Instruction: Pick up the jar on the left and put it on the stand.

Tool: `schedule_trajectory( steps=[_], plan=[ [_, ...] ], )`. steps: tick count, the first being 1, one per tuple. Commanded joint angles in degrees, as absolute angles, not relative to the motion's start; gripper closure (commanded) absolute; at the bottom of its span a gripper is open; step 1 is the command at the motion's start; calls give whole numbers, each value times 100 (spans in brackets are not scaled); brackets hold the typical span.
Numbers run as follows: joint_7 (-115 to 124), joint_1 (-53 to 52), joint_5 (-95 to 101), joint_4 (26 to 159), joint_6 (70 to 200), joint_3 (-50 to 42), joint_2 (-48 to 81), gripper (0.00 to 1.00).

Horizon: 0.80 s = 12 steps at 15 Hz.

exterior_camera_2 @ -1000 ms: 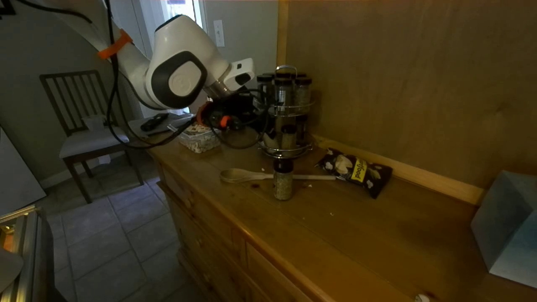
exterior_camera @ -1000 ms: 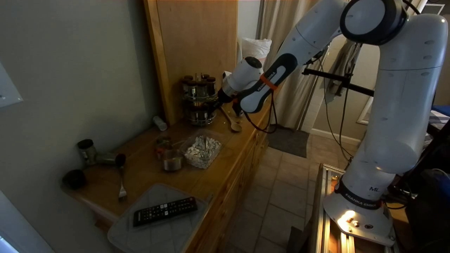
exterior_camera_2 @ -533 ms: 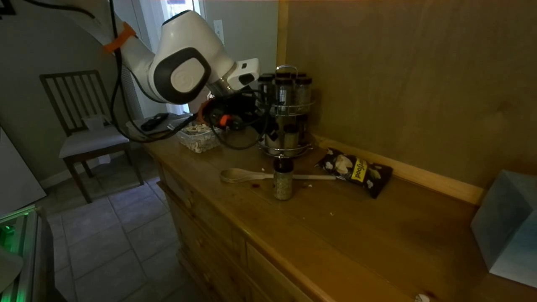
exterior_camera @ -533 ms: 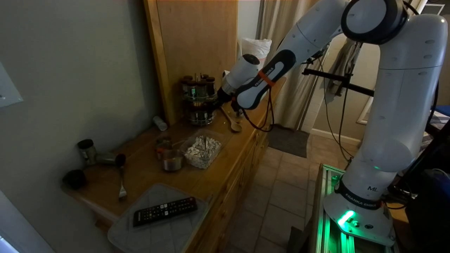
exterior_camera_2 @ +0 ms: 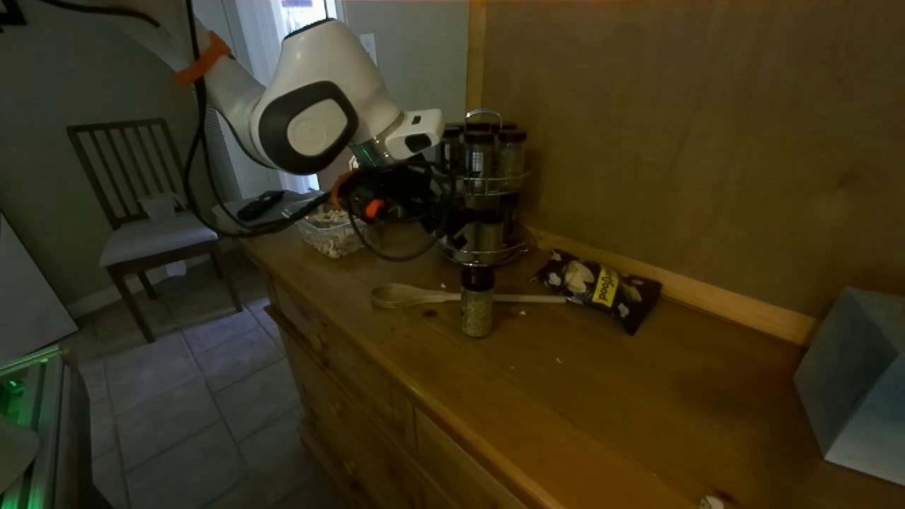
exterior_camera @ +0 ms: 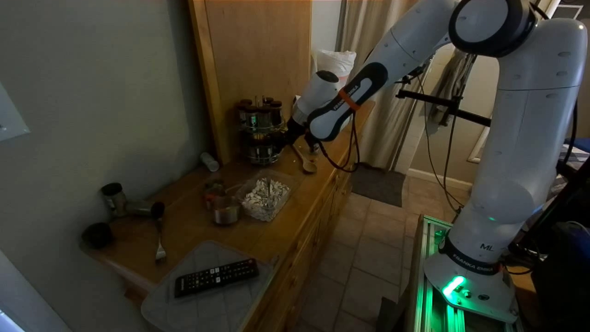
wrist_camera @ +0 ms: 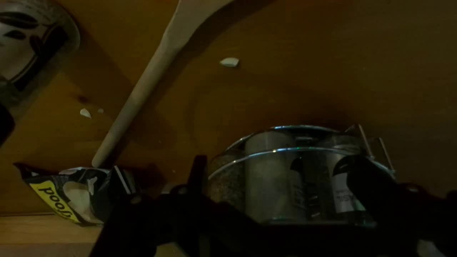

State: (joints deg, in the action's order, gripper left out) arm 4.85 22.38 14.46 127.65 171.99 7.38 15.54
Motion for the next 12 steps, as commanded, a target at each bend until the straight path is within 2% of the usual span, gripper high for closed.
schedule_trajectory(
  steps=[1,2,5,12],
  plan=[
    [197,2497,1043,12719,16500,1103,1399,0],
    [-97,1934,589,12738,16282,587,1305,0],
    [0,1517,541,12739,15224,121,953,0],
    [148,951,423,12875,12795,-278,-564,0]
  ],
)
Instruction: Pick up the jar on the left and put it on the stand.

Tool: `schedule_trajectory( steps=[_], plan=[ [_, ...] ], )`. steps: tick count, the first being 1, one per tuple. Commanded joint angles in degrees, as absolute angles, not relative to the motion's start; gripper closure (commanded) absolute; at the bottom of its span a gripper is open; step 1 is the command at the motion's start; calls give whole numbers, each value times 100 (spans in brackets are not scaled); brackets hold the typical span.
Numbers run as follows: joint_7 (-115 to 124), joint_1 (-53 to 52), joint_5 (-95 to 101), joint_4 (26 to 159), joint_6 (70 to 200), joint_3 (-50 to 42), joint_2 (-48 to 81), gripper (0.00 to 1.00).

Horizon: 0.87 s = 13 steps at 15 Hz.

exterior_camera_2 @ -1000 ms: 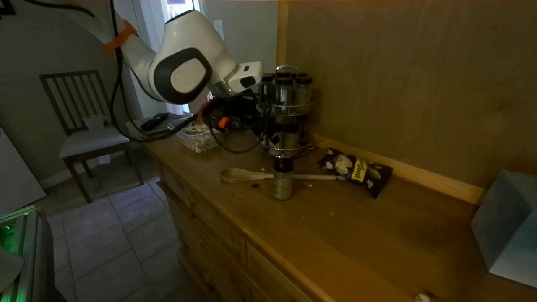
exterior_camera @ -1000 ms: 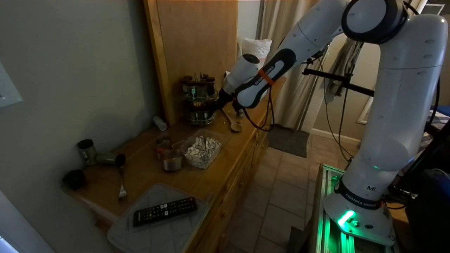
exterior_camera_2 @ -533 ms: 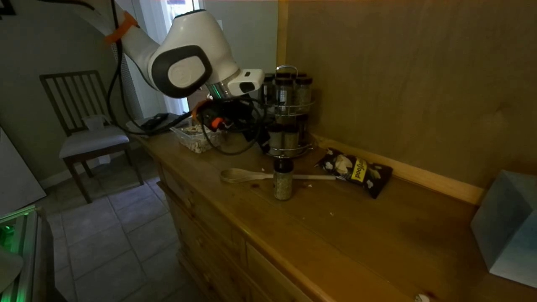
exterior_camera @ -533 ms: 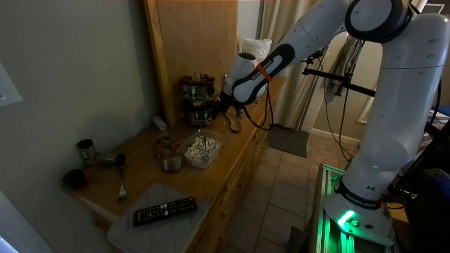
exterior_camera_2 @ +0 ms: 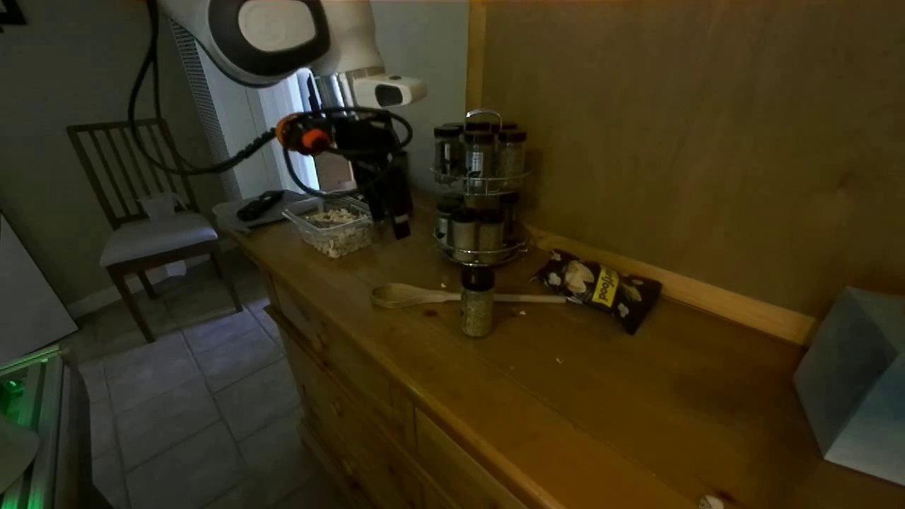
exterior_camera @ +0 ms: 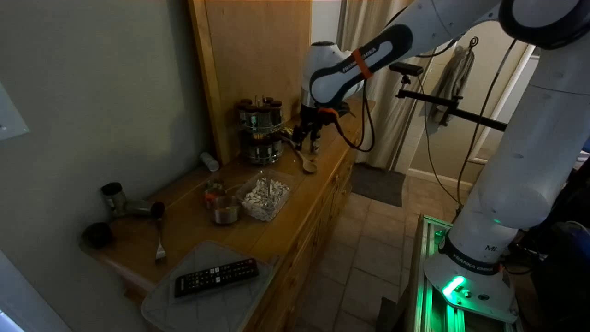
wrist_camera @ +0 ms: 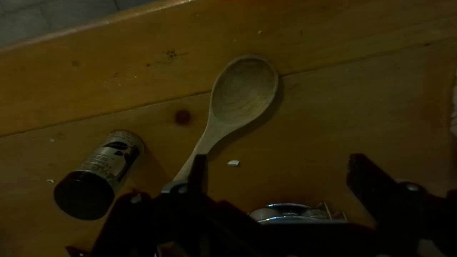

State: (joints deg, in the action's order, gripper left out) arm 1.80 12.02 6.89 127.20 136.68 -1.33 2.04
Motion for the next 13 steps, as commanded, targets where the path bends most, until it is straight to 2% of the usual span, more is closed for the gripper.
schedule_trajectory(
  steps=[1,5,8,9,13],
  plan=[
    [163,898,372,12866,12500,-286,-771,0],
    [373,735,112,12886,11786,-279,-1562,0],
    [928,715,131,13057,11892,-219,-2054,0],
    [655,711,289,12763,11820,-261,-1650,0],
    [864,708,283,12917,11819,-237,-1958,0]
  ],
)
